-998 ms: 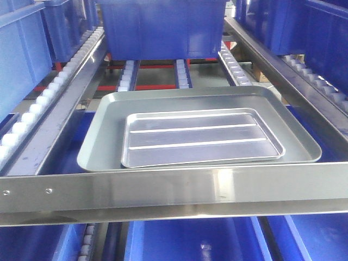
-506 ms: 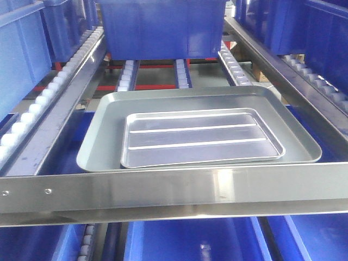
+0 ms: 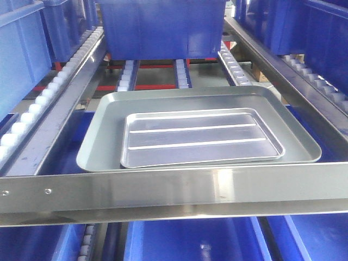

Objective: Grab silver tray and stack on right shelf

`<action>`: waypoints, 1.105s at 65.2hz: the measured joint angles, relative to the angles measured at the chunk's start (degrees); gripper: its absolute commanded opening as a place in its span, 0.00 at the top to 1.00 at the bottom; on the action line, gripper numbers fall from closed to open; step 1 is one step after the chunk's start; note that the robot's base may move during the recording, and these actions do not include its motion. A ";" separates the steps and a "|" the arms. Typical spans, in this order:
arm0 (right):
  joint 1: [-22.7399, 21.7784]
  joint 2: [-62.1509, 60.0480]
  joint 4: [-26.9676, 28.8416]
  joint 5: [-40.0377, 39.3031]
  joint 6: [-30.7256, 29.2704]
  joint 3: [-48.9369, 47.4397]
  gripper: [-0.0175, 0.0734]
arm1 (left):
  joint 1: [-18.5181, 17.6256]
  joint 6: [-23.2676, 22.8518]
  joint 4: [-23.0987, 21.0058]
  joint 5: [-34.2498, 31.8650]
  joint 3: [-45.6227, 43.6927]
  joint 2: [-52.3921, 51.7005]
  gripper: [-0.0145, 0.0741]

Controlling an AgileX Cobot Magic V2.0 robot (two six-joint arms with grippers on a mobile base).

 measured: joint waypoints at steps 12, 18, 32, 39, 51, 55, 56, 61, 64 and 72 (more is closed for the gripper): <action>0.00 0.00 0.00 0.00 0.00 0.00 0.75 | 0.00 0.00 0.00 0.00 0.00 0.00 0.95; 0.00 0.00 0.00 0.00 -0.10 0.00 0.75 | 0.00 0.00 0.00 0.00 0.00 0.00 0.95; -5.13 -0.16 6.14 0.00 -8.67 0.00 0.75 | 0.00 0.00 0.00 0.00 0.00 0.00 0.95; -10.41 -2.08 14.38 -0.46 -19.43 1.69 0.75 | 0.00 0.00 0.00 0.00 0.00 0.00 0.95; -18.37 -10.17 21.65 -6.88 -29.55 10.21 0.75 | 0.00 0.00 0.00 0.00 0.00 0.00 0.95; -20.43 -13.66 22.18 -9.45 -30.19 14.09 0.75 | 0.00 0.00 0.00 0.00 0.00 0.00 0.95; -20.74 -14.37 22.35 -9.90 -30.28 14.85 0.75 | 0.00 0.00 0.00 0.00 0.00 0.00 0.95; -22.13 -18.30 22.56 -11.85 -30.43 19.24 0.75 | 0.00 0.00 0.00 0.00 0.00 0.00 0.95; -22.66 -20.64 22.56 -12.25 -30.43 21.46 0.75 | 0.00 0.00 0.00 0.00 0.00 0.00 0.95; -23.71 -23.46 22.64 -12.16 -30.52 24.77 0.75 | 0.00 0.00 0.00 -0.13 0.00 0.00 0.95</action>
